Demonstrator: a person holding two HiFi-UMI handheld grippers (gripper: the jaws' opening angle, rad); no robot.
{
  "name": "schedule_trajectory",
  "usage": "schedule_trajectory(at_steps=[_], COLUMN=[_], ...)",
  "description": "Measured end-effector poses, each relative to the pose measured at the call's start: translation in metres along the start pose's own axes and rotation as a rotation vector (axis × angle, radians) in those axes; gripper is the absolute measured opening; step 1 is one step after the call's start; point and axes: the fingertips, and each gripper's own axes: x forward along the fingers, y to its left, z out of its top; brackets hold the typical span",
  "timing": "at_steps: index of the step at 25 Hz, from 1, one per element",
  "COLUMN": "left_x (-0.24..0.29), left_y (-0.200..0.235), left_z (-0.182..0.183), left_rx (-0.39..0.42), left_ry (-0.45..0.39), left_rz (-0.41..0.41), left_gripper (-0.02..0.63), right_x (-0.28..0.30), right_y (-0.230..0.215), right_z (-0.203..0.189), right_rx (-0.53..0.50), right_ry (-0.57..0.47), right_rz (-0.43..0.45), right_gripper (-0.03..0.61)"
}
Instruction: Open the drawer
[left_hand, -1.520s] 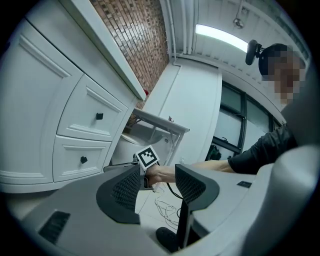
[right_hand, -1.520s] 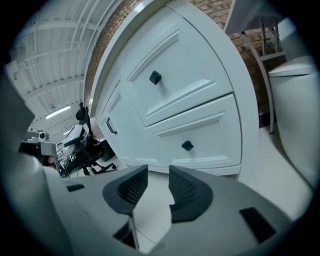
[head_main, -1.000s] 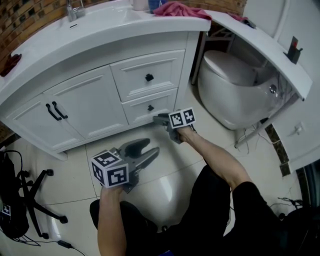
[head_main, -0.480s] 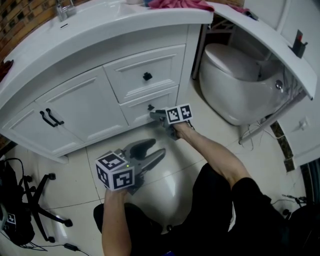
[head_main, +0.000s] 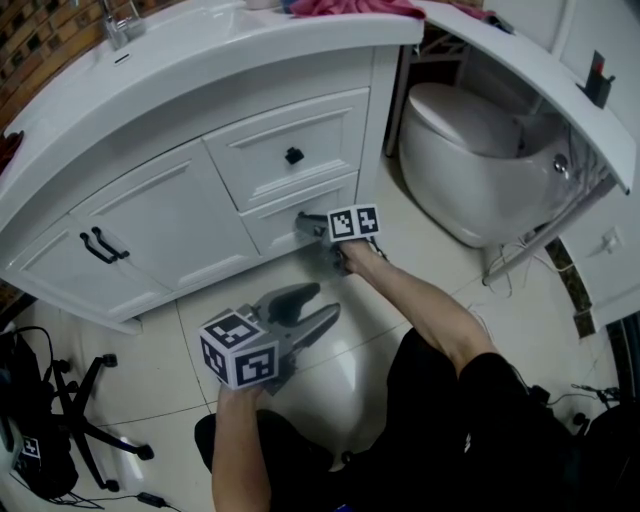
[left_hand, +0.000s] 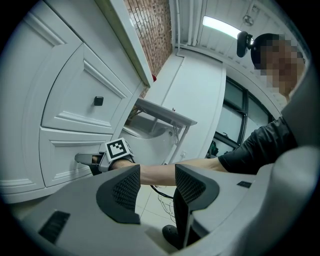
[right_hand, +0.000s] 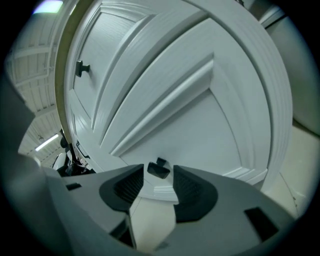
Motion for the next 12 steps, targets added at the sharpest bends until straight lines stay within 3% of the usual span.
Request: schedule_trajectory(at_steps=[12], left_x=[0.0038], left_y=[0.0005], left_z=[-0.0005], left_rx=[0.008], left_ry=[0.013], left_rz=[-0.002], left_gripper=[0.215], right_x=[0.0042], right_y=[-0.0011], right_z=[0.006], right_rx=[0.046], right_ry=[-0.034], right_rz=[0.012], right_gripper=[0.186])
